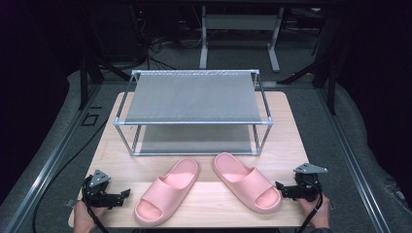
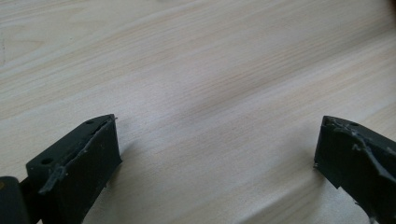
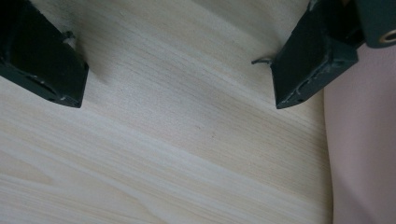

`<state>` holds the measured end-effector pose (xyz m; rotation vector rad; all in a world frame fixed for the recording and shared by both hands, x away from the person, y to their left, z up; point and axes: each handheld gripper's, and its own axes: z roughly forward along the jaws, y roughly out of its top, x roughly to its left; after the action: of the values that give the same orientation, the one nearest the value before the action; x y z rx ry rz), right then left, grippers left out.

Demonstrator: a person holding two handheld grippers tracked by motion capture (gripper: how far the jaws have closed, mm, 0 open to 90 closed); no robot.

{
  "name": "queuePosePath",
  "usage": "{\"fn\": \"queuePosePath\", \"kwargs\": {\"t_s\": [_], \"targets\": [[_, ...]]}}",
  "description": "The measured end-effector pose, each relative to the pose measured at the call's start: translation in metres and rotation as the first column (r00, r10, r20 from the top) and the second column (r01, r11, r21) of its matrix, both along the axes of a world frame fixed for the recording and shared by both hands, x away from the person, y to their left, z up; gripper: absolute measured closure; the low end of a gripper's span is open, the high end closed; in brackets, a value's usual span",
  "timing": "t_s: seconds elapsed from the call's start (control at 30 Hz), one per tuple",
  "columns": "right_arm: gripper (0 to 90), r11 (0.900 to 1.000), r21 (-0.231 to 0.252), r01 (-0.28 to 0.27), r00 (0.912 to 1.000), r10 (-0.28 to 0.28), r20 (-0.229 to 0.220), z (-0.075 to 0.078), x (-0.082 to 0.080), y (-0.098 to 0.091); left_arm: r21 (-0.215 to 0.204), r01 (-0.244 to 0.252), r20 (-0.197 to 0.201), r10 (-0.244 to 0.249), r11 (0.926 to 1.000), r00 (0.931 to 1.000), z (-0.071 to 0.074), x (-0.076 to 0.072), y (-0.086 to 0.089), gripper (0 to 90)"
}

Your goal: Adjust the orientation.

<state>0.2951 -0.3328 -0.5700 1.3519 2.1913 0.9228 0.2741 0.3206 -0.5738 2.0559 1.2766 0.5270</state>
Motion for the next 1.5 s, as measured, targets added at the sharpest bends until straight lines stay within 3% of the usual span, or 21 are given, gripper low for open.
{"fn": "queuePosePath", "kwargs": {"t_s": [0.13,0.27,0.3,0.43,0.77,0.87,1.07,1.2,1.33,1.47,1.5], "targets": [[3.3,1.0000,0.001,0.000,1.0000,0.000,0.000,0.000,0.000,0.000,-0.006,-0.012,-0.010,0.012,0.9999,0.9999,0.001,0.000,0.000,0.0],[3.3,1.0000,0.000,0.001,1.0000,-0.001,0.000,0.000,0.000,0.000,-0.050,-0.036,-0.038,0.034,0.9981,0.9987,0.004,-0.003,0.004,0.0],[3.3,1.0000,0.001,0.001,1.0000,-0.001,0.000,0.000,0.000,0.000,-0.071,-0.046,-0.050,0.043,0.9964,0.9978,0.009,-0.006,0.005,0.0],[3.3,1.0000,-0.004,0.003,1.0000,-0.003,0.002,0.000,0.000,0.000,-0.083,-0.049,-0.058,0.045,0.9954,0.9973,0.022,-0.012,0.003,0.0],[3.3,1.0000,-0.003,0.001,1.0000,-0.001,0.001,0.000,0.000,0.000,-0.086,-0.009,-0.065,0.003,0.9962,0.9979,0.068,-0.028,-0.028,0.0],[3.3,1.0000,-0.003,0.002,1.0000,-0.002,0.001,0.000,0.000,0.000,-0.116,0.016,-0.091,-0.027,0.9931,0.9955,0.075,-0.031,-0.043,0.0],[3.3,1.0000,-0.003,0.001,1.0000,-0.001,0.002,0.000,0.000,0.000,-0.117,0.086,-0.113,-0.099,0.9894,0.9887,0.080,-0.039,-0.083,0.0],[3.3,1.0000,-0.003,0.001,1.0000,-0.001,0.001,0.000,0.000,0.000,-0.087,0.133,-0.139,-0.144,0.9873,0.9798,0.076,-0.039,-0.108,0.0],[3.3,1.0000,0.000,-0.002,1.0000,0.002,0.001,0.000,0.000,0.000,-0.052,0.151,-0.175,-0.158,0.9872,0.9719,0.067,-0.034,-0.120,0.0],[3.3,1.0000,0.000,-0.002,1.0000,0.002,0.001,0.000,0.000,0.000,-0.026,0.127,-0.200,-0.129,0.9916,0.9713,0.059,-0.028,-0.121,0.0],[3.3,1.0000,0.000,-0.002,1.0000,0.002,0.001,0.000,0.000,0.000,-0.049,0.122,-0.208,-0.130,0.9913,0.9694,0.056,-0.025,-0.118,0.0]]}}
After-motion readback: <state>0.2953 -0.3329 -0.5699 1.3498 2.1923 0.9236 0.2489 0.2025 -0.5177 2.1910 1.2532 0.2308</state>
